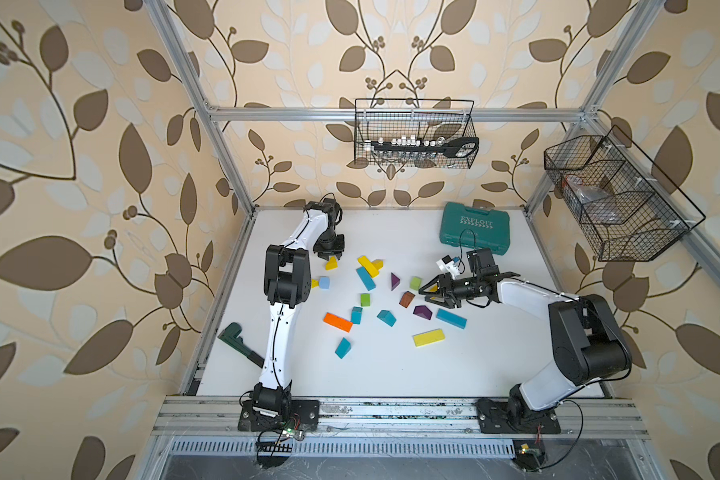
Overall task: Assemble a small pinwheel with building blocks
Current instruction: Assemble the building block at the center of the board.
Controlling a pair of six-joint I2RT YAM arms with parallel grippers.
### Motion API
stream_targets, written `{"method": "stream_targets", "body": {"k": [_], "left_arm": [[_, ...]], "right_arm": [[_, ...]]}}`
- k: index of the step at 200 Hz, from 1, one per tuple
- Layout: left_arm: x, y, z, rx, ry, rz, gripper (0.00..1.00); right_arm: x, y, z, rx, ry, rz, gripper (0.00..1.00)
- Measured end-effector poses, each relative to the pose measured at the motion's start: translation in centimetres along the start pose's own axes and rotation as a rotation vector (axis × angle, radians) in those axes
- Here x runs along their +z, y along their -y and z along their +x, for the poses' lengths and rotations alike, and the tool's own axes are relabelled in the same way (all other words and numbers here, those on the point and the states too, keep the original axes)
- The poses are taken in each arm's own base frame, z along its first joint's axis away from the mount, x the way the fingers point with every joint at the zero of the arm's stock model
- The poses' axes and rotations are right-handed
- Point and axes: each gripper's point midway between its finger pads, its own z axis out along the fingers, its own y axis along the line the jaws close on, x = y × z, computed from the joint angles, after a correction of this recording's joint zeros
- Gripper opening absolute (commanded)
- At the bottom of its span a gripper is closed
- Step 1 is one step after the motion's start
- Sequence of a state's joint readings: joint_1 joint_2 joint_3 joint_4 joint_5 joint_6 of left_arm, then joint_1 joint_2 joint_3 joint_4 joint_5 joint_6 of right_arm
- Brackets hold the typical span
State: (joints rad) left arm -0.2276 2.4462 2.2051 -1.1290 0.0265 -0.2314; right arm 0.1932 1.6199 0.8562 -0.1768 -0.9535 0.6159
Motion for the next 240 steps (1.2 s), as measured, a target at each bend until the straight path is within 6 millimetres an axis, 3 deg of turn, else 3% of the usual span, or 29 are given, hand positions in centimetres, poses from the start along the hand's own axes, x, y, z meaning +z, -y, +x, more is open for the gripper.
{"method": "stream_targets", "body": {"k": [48,117,176,240], "left_arm": [[1.4,-1.0,1.3,-0.063,-0.051,-0.012,0.36],[1.2,-2.6,1.4,-0.207,-0.041,-0.014,0.31],[1.2,-2.6,1.8,-0.298,-0.039,-0.012,0.31],[1.1,-2.6,2.2,-0.412,-0.031,-0.007,0.45]], "right_arm": [[0.0,0.0,0.0,0.000,0.000,0.000,0.52],[0.0,0.0,0.0,0.000,0.000,0.000,0.52],[0.1,0.3,0.2,0.007,-0.004,0.003,0.51],[0.1,0.4,0.4,0.010,-0.007,0.004,0.52]]}}
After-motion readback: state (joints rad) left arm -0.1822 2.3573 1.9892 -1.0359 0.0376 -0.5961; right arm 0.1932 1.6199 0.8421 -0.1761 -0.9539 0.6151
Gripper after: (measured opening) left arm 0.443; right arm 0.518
